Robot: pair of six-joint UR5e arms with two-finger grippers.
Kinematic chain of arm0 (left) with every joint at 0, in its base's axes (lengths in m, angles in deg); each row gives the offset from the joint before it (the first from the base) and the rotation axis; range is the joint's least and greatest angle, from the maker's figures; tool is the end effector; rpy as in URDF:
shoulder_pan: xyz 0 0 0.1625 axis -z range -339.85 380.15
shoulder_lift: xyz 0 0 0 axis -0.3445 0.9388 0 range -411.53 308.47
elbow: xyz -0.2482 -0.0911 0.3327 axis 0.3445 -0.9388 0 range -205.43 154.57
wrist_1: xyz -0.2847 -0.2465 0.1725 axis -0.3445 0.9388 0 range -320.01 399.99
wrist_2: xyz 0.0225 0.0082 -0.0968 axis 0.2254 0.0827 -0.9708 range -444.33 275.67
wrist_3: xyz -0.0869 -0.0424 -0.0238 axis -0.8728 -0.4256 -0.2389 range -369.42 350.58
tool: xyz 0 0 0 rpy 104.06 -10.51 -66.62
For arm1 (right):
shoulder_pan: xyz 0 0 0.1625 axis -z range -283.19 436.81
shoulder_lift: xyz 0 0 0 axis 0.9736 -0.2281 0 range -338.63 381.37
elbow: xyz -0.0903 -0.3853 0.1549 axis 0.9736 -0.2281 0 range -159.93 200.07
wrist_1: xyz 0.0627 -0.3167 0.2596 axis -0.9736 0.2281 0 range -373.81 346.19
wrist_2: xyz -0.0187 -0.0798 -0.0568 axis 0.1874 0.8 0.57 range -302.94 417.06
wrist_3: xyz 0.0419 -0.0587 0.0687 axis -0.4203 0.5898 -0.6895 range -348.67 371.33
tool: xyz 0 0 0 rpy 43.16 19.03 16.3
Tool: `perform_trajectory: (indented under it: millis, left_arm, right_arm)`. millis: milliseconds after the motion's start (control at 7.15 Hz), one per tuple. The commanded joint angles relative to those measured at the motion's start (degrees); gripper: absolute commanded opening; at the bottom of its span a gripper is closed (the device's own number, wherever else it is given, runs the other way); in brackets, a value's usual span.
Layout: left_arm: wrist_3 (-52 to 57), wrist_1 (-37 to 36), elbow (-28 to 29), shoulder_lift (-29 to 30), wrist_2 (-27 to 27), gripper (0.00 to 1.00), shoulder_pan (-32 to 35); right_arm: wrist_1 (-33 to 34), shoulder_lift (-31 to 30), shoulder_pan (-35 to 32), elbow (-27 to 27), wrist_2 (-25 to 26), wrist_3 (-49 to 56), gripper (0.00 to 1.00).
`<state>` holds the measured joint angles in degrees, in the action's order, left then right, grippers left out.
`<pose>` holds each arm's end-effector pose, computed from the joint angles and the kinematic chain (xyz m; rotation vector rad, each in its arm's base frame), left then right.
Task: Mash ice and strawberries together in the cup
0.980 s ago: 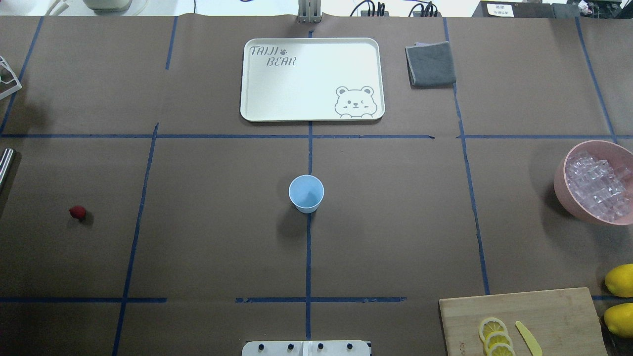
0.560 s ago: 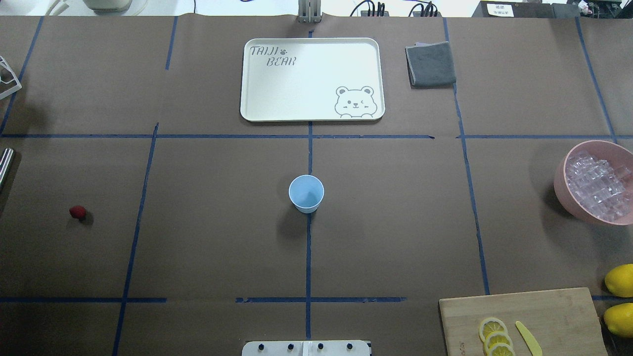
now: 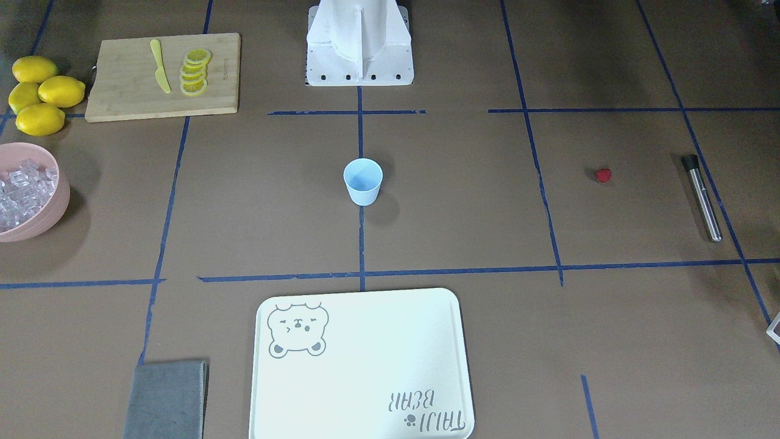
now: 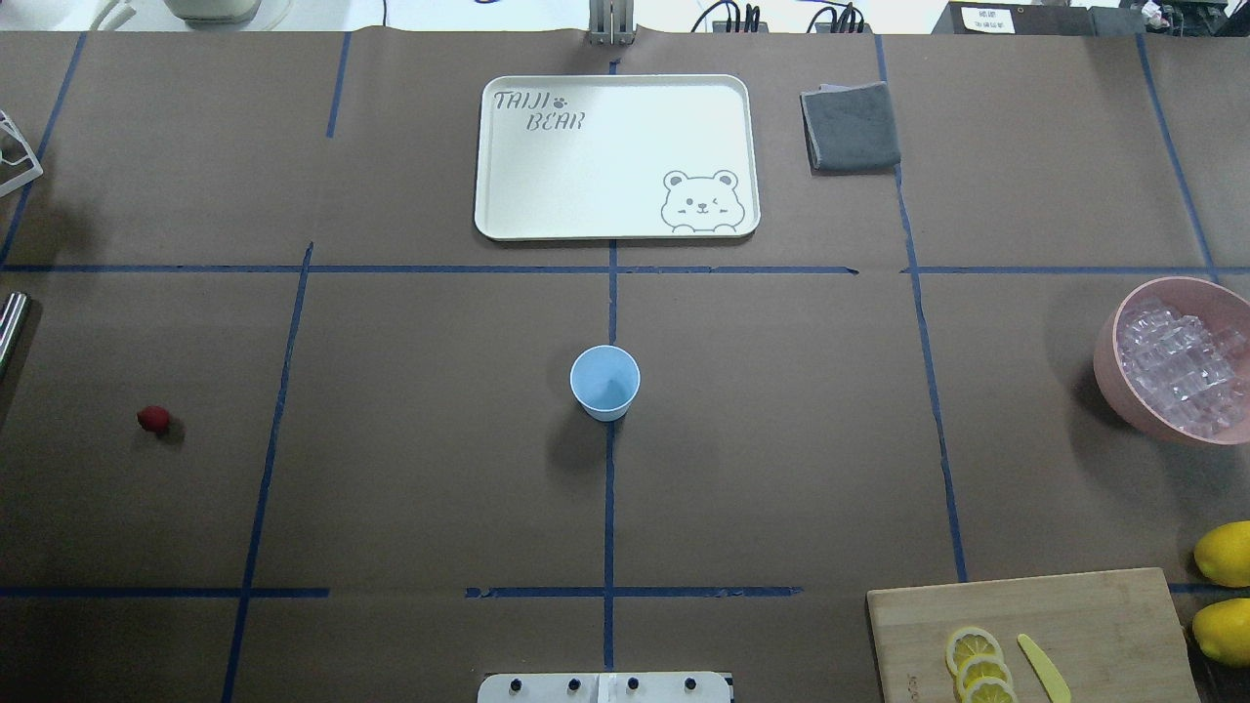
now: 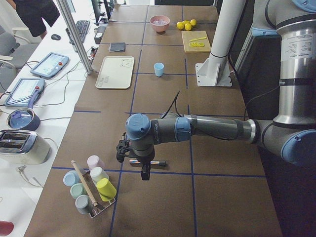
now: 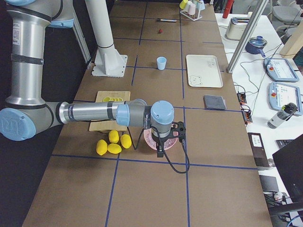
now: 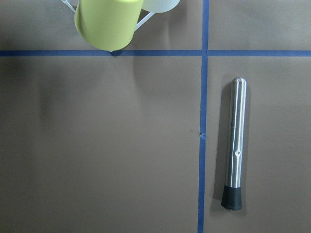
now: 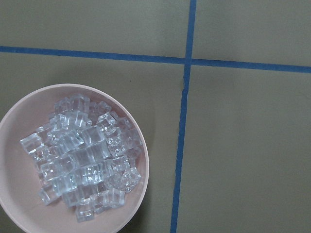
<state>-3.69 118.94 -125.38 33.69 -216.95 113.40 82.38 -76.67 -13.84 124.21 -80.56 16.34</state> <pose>-0.0912 -0.4424 0.6338 -0.0394 0.7486 0.0032 0.0646 -0.4294 0.6090 0.0396 -0.8304 -0.0709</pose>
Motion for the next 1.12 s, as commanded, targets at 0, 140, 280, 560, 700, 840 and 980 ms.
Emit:
perform_trajectory:
  millis: [0,140,280,560,700,840,980]
  left_arm:
    - [0.2,0.1,-0.2,-0.1,-0.1,1.00,0.0]
    - [0.2,0.1,-0.5,-0.6,-0.1,1.00,0.0]
    - [0.2,0.2,-1.3,-1.4,-0.1,1.00,0.0]
    - [0.2,0.5,-1.8,-1.7,0.0,1.00,0.0]
    - [0.2,0.6,-1.8,-1.8,-0.1,1.00,0.0]
    - [0.2,0.6,-1.8,-1.8,-0.1,1.00,0.0]
    - [0.2,0.6,-2.0,-1.8,-0.1,1.00,0.0]
  right_arm:
    - [0.0,-0.2,1.1,1.5,-0.6,-0.4,1.00]
    - [-0.1,-0.2,3.5,3.3,-0.9,-6.4,1.00]
    - [-0.2,-0.2,7.4,6.7,-0.9,-18.7,0.99]
    - [-10.3,-1.7,15.2,9.4,-0.2,-40.7,0.98]
    - [-17.3,-4.1,17.9,8.5,1.6,-49.2,0.98]
    - [-21.4,-4.4,19.7,8.0,2.8,-56.4,0.97]
    - [-21.7,-4.6,21.6,7.8,5.7,-59.9,0.97]
